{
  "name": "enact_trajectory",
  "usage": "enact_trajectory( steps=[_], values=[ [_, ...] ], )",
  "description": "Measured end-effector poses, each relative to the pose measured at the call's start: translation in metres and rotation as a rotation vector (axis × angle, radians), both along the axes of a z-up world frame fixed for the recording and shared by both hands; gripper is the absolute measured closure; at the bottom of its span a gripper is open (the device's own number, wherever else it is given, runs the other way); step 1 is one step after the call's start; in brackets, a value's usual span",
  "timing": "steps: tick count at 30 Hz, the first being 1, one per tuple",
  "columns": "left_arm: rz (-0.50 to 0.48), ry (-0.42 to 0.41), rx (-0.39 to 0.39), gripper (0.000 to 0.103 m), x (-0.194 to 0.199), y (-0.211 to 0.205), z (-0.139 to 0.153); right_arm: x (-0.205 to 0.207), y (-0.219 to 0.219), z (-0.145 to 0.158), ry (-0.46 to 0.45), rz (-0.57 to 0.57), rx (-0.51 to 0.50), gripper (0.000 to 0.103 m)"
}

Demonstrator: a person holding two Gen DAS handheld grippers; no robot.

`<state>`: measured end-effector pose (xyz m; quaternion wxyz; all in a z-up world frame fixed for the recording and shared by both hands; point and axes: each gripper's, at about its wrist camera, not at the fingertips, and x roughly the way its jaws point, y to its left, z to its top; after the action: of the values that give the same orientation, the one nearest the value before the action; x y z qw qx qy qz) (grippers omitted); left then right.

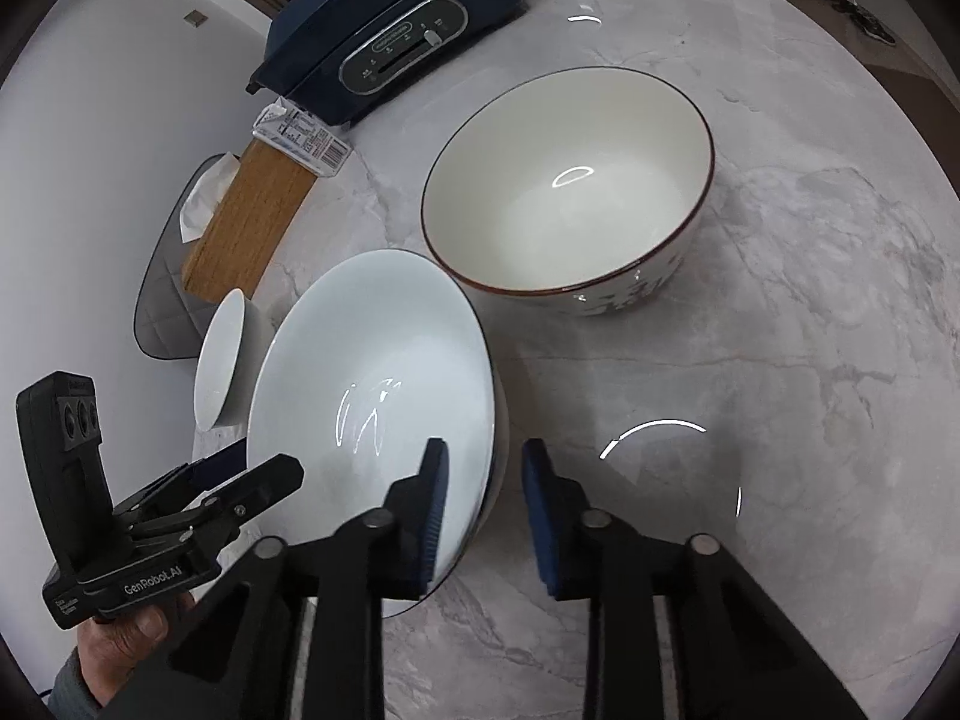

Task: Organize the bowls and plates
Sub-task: 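Move to the wide white bowl and close both grippers on its rim, then carry the wide white bowl aside, lower it and open both grippers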

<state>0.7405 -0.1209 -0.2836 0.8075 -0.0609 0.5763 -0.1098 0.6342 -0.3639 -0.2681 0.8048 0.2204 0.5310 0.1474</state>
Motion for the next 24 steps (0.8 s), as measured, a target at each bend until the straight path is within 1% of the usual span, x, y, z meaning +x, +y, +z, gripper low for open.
enact_trajectory(
  steps=[1,2,4,5,6,7,10,14,20,24],
  values=[
    [-0.001,0.007,0.005,0.072,-0.001,-0.002,-0.002,0.001,0.001,-0.001,0.002,0.005,-0.003,0.083],
    [-0.004,0.014,0.002,0.076,0.000,-0.003,-0.005,0.002,0.003,-0.002,0.006,0.010,-0.012,0.085],
    [-0.005,0.008,-0.004,0.079,0.001,-0.005,-0.006,0.002,0.004,-0.002,0.006,0.006,-0.025,0.087],
    [-0.004,0.006,-0.008,0.086,-0.001,-0.006,-0.007,0.002,0.004,-0.003,0.008,0.004,-0.022,0.087],
    [-0.004,0.007,-0.009,0.090,0.000,-0.006,-0.007,0.002,0.004,-0.003,0.008,0.003,-0.022,0.088],
    [-0.002,0.005,-0.003,0.092,-0.001,-0.007,-0.006,0.002,0.004,-0.002,0.007,0.004,-0.027,0.088],
    [0.001,0.010,0.004,0.092,-0.003,-0.008,-0.006,0.001,0.009,0.000,0.004,0.016,-0.061,0.088],
    [0.009,0.003,0.002,0.092,-0.016,-0.002,0.002,-0.007,0.012,0.004,0.008,0.022,-0.063,0.088],
    [-0.001,-0.036,0.014,0.092,-0.050,0.008,0.030,-0.033,0.027,0.030,-0.035,0.075,-0.092,0.088],
    [0.012,-0.034,0.003,0.092,-0.081,0.024,0.039,-0.060,0.041,0.040,-0.031,0.110,-0.088,0.087]
  ],
)
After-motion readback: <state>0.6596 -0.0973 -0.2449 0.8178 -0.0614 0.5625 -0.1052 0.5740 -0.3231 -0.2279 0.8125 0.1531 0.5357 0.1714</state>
